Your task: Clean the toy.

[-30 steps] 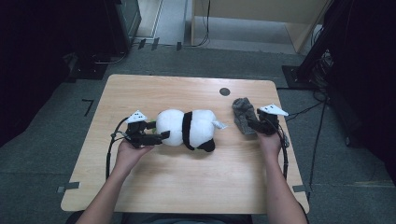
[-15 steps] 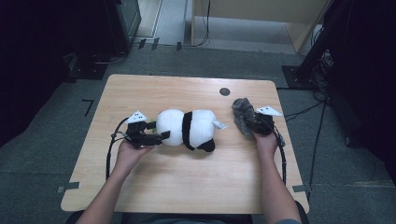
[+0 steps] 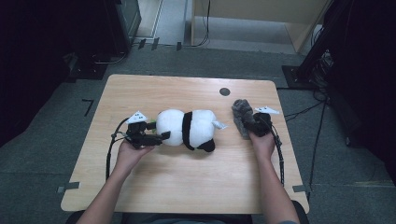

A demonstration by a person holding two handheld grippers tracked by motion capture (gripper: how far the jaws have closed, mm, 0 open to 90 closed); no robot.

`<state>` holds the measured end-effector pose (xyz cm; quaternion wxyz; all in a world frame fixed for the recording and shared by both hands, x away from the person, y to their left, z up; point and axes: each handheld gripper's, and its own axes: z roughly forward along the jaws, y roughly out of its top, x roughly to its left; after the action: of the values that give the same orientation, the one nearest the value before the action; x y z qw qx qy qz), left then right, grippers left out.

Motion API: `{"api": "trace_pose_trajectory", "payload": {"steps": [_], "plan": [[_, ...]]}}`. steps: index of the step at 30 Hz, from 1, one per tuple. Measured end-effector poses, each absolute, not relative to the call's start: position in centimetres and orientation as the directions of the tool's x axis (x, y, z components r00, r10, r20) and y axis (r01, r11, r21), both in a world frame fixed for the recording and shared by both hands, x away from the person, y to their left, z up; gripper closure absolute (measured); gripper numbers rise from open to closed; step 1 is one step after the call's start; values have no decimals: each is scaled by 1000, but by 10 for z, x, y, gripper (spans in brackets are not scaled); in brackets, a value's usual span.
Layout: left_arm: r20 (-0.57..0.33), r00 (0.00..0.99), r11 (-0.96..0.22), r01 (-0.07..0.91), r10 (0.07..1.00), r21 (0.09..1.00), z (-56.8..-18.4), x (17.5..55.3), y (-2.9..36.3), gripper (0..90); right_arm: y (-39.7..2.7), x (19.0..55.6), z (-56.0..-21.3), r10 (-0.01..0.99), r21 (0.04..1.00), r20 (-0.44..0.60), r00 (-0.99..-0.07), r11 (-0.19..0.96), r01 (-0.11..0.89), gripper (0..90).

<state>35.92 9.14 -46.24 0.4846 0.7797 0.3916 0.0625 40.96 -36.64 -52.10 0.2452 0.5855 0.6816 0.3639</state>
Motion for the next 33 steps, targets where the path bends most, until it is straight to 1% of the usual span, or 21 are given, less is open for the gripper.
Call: {"api": "trace_pose_trajectory", "payload": {"steps": [4, 5, 6, 8, 9, 10, 11, 13, 16, 20, 22, 26, 29, 30, 31, 32, 33], "plan": [[-277, 687, -225, 546, 672, 807, -463, 359, 91, 195, -360, 406, -521, 982, 795, 24, -185, 94, 600, 460], [-274, 687, -226, 544, 673, 808, -463, 359, 91, 194, -358, 405, -521, 979, 798, 11, -202, 113, 591, 545], [-272, 688, -227, 542, 673, 809, -463, 359, 91, 193, -359, 406, -521, 976, 798, 25, -217, 111, 593, 563], [-263, 692, -234, 536, 672, 812, -463, 359, 91, 188, -360, 406, -521, 974, 794, 67, -215, 78, 603, 633], [-255, 695, -241, 531, 672, 813, -463, 358, 90, 187, -360, 406, -521, 974, 793, 74, -213, 72, 605, 647], [-255, 695, -241, 531, 672, 813, -463, 358, 90, 185, -360, 406, -521, 974, 793, 74, -213, 72, 605, 647], [-252, 696, -243, 529, 672, 813, -463, 358, 90, 184, -359, 406, -520, 974, 797, 68, -218, 78, 599, 689], [-252, 698, -244, 528, 670, 814, -463, 358, 91, 182, -360, 407, -516, 974, 795, 63, -218, 83, 601, 732], [-253, 698, -243, 528, 669, 814, -463, 358, 91, 181, -361, 407, -510, 974, 788, 64, -217, 84, 609, 746], [-257, 695, -242, 534, 672, 810, -463, 359, 90, 178, -368, 405, -495, 966, 801, 138, -217, 19, 598, 753], [-259, 693, -242, 537, 673, 808, -463, 359, 90, 175, -369, 404, -492, 966, 805, 140, -216, 16, 593, 753], [-251, 688, -243, 536, 681, 809, -464, 358, 89, 156, -365, 399, -479, 963, 805, 108, -245, 60, 590, 752], [-249, 675, -244, 547, 694, 801, -465, 360, 89, 79, -363, 392, -467, 954, 826, 139, -265, 35, 562, 752], [-249, 675, -244, 547, 694, 801, -465, 360, 89, 66, -363, 392, -467, 954, 826, 139, -265, 35, 562, 752], [-254, 674, -238, 547, 694, 802, -466, 362, 88, 46, -361, 390, -460, 949, 834, 144, -280, 36, 551, 752], [-254, 674, -238, 547, 694, 802, -466, 362, 88, 15, -361, 390, -460, 949, 834, 144, -280, 36, 551, 752], [-267, 673, -228, 552, 689, 802, -468, 364, 88, 12, -357, 388, -454, 942, 837, 144, -304, 48, 546, 752]]}}
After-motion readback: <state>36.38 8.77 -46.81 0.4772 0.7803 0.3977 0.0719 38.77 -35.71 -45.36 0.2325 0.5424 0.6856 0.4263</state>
